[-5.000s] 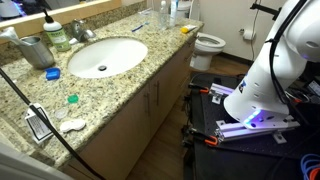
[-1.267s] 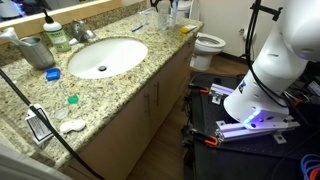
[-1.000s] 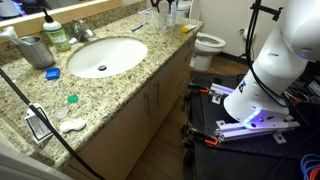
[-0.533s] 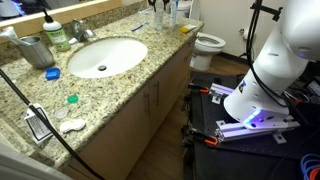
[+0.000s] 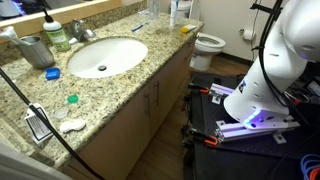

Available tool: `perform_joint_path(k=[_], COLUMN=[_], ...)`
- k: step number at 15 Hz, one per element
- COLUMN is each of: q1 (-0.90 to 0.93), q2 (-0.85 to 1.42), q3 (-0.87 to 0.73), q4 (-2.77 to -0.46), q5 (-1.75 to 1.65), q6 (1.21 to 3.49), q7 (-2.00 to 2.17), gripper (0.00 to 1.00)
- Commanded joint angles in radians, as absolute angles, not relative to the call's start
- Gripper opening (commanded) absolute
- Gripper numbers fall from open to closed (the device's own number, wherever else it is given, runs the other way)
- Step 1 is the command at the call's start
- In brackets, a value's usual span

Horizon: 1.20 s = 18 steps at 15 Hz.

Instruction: Move the clear bottle on the counter to the left

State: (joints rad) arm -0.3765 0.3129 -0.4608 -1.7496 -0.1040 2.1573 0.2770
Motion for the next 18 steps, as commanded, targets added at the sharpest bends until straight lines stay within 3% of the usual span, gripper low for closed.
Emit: perform_joint_path(k=[1,6,7,10,11,18], q1=[-0.293,-0.209,-0.243,-0.214,-0.216,-0.061], q2=[0.099,-0.105,0.000,-0.071,-0.078,-0.276], q3=[-0.418,-0.286,-0.307,-0.260,-0.261,-0.055], q4=[-1.957,-2.201,-2.085,-2.167,-2.173,-2.444], q5=[-0.246,-0.296,-0.284,-0.283,-0.283,-0.277], q6=[2.183,2.195,2.159,2.163,2.164,2.243], q7=[0.247,0.228,0.254,0.254,0.253,0.226], gripper=[0.35,0.35,0.60,0.60,0.35,0.35])
